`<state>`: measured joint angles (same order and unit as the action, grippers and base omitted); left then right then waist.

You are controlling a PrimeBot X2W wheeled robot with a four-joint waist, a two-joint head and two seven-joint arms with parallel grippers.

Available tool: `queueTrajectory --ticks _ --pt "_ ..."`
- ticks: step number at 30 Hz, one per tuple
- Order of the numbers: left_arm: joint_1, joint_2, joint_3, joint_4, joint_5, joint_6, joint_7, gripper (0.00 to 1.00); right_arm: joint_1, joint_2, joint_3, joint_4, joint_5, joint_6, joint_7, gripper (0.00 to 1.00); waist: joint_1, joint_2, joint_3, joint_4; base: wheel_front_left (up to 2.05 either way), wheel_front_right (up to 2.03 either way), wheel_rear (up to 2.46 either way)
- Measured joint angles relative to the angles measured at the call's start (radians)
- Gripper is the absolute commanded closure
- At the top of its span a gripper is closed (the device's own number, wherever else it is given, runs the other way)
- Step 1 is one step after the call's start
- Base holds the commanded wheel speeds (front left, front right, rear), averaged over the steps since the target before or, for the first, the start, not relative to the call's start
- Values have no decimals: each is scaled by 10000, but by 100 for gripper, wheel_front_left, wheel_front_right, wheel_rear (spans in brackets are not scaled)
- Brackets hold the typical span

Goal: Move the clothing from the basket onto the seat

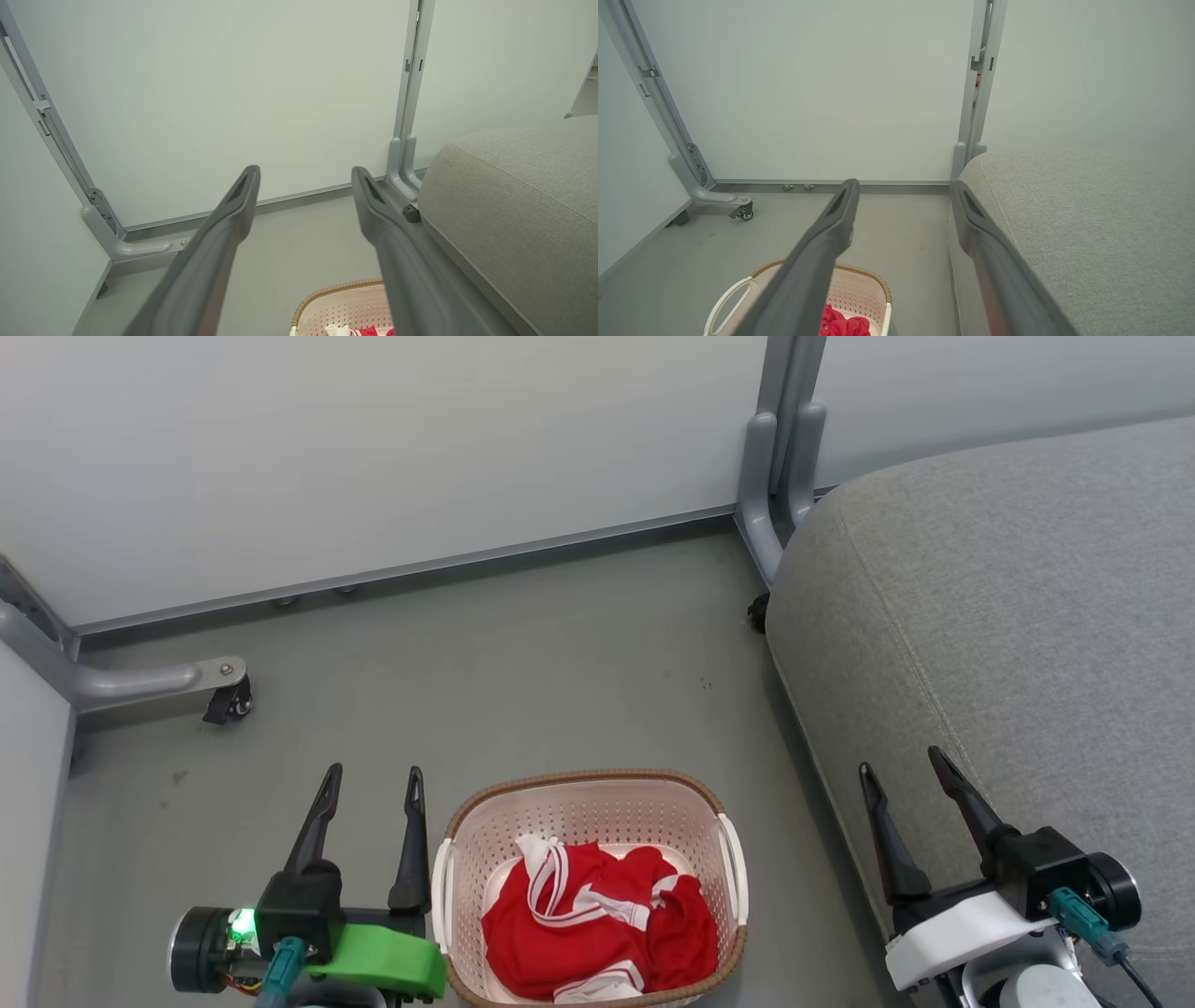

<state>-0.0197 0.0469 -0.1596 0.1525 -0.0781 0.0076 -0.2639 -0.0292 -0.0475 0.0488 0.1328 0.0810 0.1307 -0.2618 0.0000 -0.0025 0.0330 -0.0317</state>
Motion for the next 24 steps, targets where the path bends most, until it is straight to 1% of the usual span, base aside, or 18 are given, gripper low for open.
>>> queueTrajectory --ticks 8,16,19,24 --pt "-225 2 -128 73 -6 12 0 0 -177 0 -48 -105 0 0 0 0 0 0 569 -33 0 0 0" --pt "-948 4 -585 405 -104 2 -2 0 -767 -4 -79 -240 -2 0 -2 0 0 0 1534 -33 0 0 0" --pt "-1268 4 -846 840 -42 -140 0 0 -1027 -4 -67 -272 -2 0 0 0 0 0 1931 -51 0 0 0" --pt "-2118 2 -1413 1937 462 -520 0 0 -1498 -4 52 -368 10 2 -2 0 0 0 2658 -145 0 0 0"
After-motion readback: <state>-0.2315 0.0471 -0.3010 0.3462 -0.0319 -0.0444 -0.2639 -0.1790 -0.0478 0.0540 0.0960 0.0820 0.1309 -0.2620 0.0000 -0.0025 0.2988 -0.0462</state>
